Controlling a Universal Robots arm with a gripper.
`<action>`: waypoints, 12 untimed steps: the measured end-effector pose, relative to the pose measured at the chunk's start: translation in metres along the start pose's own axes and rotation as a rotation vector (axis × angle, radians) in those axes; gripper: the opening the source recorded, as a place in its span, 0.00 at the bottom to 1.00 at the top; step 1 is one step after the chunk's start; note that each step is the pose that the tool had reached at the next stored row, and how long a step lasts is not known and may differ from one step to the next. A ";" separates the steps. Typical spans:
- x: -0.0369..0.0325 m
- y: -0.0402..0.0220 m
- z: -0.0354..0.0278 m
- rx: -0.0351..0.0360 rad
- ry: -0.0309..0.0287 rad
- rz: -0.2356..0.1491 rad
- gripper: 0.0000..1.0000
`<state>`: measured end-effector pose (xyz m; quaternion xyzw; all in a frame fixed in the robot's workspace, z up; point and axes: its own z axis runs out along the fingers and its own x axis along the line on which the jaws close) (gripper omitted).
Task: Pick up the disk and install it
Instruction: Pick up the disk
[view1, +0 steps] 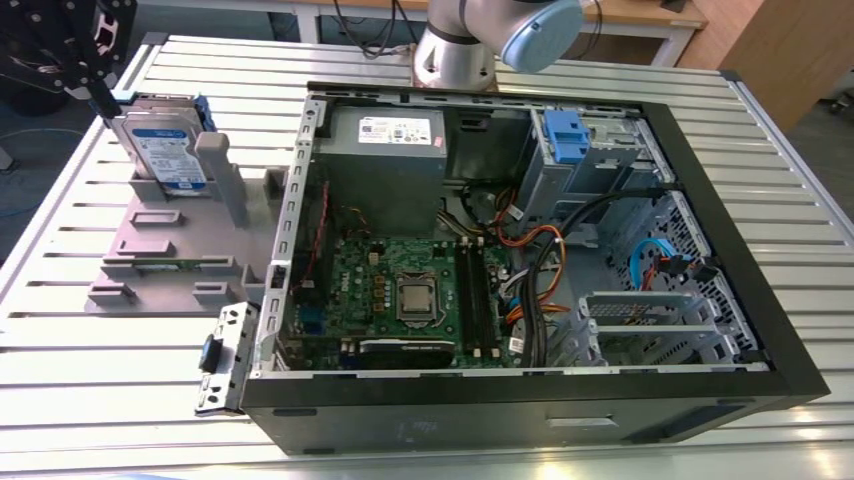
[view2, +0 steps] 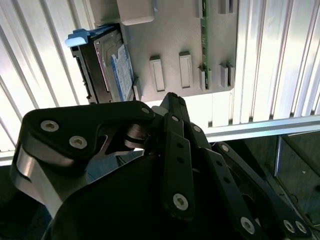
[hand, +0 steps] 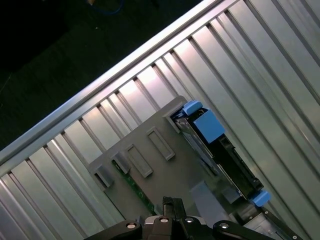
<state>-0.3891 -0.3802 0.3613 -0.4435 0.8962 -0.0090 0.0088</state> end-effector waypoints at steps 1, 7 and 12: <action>0.0000 0.0000 0.0000 -0.0001 0.0000 -0.002 0.11; 0.0000 0.0000 0.0000 0.0000 -0.0001 -0.011 0.11; 0.0000 0.0000 0.0000 0.0000 -0.0002 -0.019 0.11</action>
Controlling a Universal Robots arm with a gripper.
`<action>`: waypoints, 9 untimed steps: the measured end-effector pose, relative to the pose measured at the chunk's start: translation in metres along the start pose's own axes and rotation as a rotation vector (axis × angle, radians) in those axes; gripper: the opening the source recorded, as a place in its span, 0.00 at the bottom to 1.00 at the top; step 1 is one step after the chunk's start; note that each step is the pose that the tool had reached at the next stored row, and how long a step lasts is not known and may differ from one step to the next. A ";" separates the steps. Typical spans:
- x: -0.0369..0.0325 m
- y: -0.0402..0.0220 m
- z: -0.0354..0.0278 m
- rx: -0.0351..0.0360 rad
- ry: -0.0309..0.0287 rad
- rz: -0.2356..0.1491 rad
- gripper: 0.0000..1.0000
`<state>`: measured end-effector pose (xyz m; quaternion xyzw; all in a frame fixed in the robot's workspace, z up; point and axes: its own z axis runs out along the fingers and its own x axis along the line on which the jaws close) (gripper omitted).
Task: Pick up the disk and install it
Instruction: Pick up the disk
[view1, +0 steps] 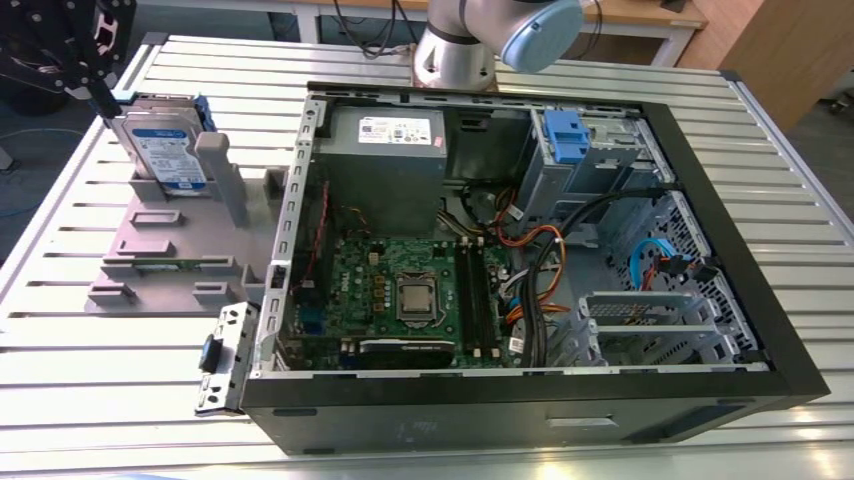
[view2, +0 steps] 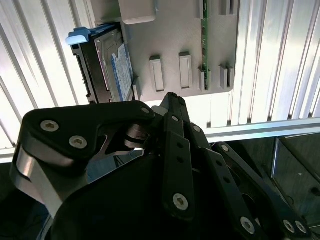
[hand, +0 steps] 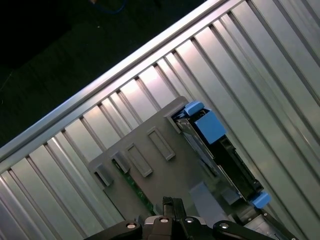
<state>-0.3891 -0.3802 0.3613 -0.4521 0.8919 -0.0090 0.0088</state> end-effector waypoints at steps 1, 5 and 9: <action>0.0000 0.0000 0.0000 0.0000 0.0000 -0.002 0.11; 0.0000 0.0000 0.0000 0.0000 -0.0001 -0.008 0.11; 0.0000 0.0000 0.0000 0.0000 -0.0001 -0.015 0.11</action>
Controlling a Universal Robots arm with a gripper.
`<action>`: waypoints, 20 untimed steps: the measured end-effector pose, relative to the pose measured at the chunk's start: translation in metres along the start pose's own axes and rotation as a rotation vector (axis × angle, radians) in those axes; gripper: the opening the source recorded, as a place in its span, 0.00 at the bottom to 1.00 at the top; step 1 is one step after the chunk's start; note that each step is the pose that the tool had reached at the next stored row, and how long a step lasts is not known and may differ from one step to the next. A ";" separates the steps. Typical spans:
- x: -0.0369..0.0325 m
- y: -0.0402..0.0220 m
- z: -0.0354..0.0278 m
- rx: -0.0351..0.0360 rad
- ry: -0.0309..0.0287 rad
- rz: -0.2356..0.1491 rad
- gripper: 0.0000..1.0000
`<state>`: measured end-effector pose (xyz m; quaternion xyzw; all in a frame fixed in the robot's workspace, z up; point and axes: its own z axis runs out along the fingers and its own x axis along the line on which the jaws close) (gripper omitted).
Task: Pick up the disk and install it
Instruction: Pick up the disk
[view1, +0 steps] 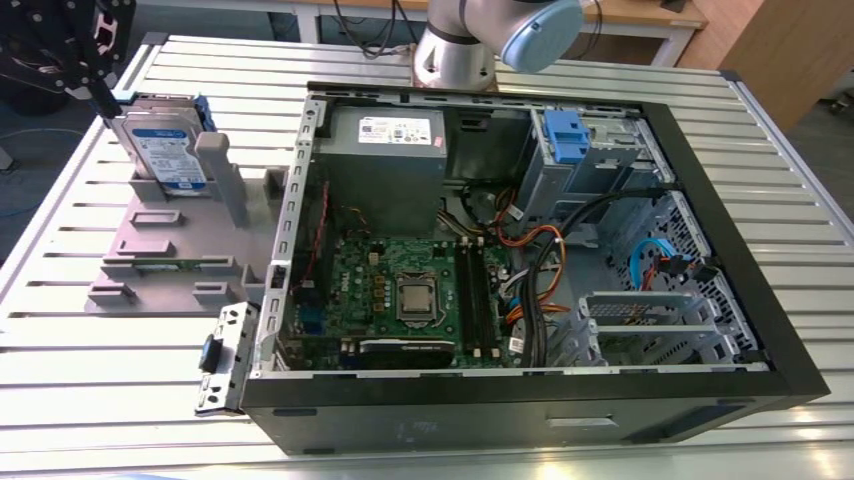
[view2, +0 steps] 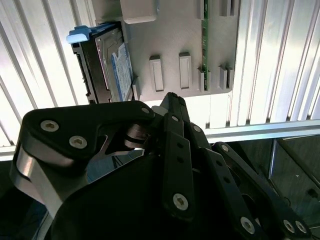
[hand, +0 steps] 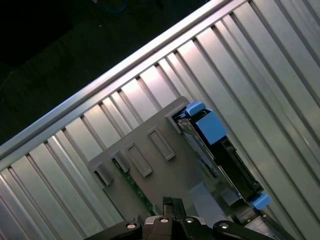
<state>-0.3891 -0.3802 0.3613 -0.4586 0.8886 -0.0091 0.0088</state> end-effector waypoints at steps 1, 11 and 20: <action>0.0000 0.0000 0.0000 0.0000 0.0000 -0.002 0.11; 0.0000 0.0000 0.0000 0.0000 -0.0003 -0.017 0.11; 0.0000 0.0000 0.0000 -0.0001 -0.0006 -0.030 0.11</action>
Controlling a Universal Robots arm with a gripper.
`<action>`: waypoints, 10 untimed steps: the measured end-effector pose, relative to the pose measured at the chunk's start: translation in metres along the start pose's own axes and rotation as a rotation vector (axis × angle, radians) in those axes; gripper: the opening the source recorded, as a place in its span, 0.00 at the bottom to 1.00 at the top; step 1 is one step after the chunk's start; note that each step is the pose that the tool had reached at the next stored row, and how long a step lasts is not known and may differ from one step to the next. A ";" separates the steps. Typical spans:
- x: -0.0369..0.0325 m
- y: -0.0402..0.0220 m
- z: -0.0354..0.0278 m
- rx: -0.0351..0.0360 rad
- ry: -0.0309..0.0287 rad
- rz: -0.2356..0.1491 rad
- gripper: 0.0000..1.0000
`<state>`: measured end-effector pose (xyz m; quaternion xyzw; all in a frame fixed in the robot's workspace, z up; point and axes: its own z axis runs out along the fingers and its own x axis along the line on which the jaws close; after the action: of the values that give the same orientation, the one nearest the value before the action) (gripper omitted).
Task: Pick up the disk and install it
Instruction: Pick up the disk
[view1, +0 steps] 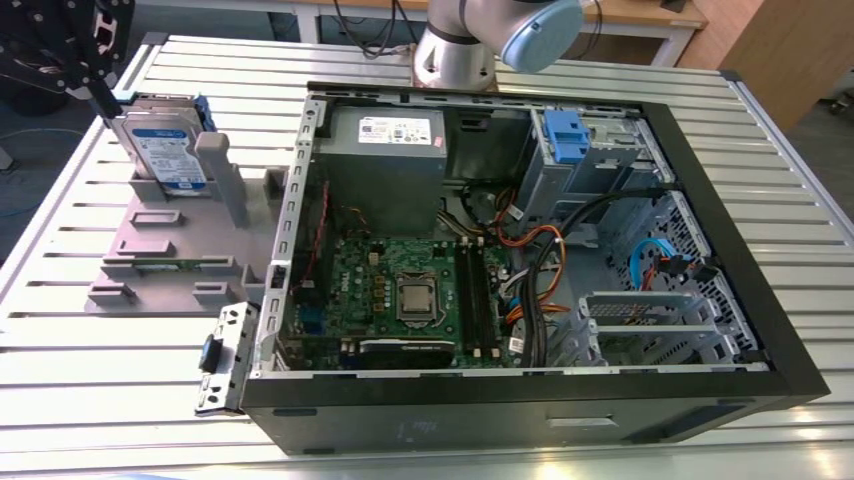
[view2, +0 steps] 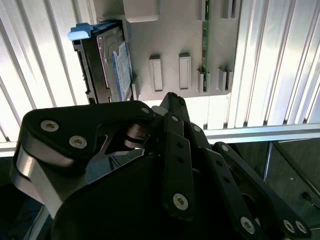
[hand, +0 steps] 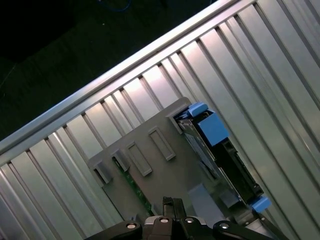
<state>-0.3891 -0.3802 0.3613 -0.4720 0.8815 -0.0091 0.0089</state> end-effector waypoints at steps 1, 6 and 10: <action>0.0000 0.0000 0.0000 0.0000 0.0000 -0.001 0.11; 0.0000 0.0000 0.0000 0.0000 -0.0002 -0.008 0.11; 0.0000 0.0000 0.0000 -0.0001 -0.0003 -0.014 0.11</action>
<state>-0.3891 -0.3802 0.3613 -0.4780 0.8783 -0.0090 0.0090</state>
